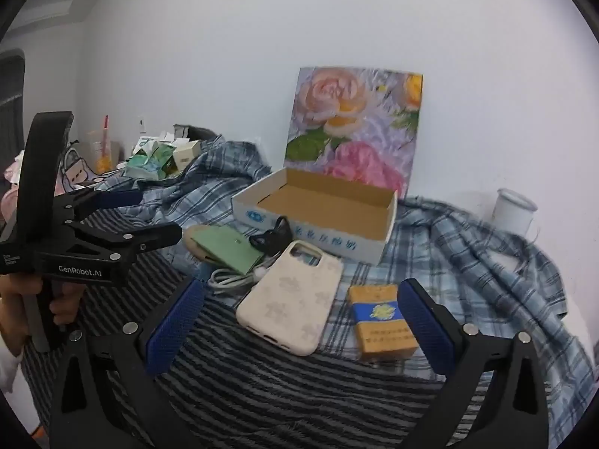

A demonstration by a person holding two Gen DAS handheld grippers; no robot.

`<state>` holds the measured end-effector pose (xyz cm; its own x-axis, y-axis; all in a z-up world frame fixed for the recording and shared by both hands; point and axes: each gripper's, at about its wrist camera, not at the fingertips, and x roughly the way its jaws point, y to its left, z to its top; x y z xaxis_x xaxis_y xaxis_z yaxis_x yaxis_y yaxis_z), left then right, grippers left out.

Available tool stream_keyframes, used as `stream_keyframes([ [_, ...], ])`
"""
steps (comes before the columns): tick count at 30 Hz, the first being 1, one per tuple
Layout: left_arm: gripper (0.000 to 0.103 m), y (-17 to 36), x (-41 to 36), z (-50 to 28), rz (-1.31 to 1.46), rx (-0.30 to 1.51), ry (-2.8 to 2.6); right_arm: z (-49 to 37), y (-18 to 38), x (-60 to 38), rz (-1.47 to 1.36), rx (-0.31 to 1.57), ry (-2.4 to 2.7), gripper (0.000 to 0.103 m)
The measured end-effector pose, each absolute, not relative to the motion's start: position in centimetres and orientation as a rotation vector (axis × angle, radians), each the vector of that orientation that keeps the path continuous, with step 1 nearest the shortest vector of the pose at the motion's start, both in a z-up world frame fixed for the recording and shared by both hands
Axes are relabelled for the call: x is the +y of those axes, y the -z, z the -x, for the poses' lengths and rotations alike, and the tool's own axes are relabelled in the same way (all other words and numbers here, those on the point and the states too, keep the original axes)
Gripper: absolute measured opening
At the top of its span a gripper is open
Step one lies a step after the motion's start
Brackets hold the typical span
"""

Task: Organize soft objects

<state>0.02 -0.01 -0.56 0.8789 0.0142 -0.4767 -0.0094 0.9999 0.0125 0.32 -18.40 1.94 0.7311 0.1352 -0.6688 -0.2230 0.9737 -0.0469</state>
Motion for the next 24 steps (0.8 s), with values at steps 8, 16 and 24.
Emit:
stream_keyframes([
  [8,0.103,0.62,-0.02,-0.04,-0.008,0.499,-0.007,-0.75,-1.55,-19.13,0.078,0.757,-0.198,0.103],
  [16,0.103,0.79,-0.03,-0.10,-0.007,0.506,-0.010,-0.81,-1.66,-19.02,0.080,0.757,-0.199,0.103],
  [24,0.103,0.69,0.00,-0.20,-0.006,0.505,-0.011,-0.80,-1.66,-19.09,0.082,0.753,-0.199,0.103],
])
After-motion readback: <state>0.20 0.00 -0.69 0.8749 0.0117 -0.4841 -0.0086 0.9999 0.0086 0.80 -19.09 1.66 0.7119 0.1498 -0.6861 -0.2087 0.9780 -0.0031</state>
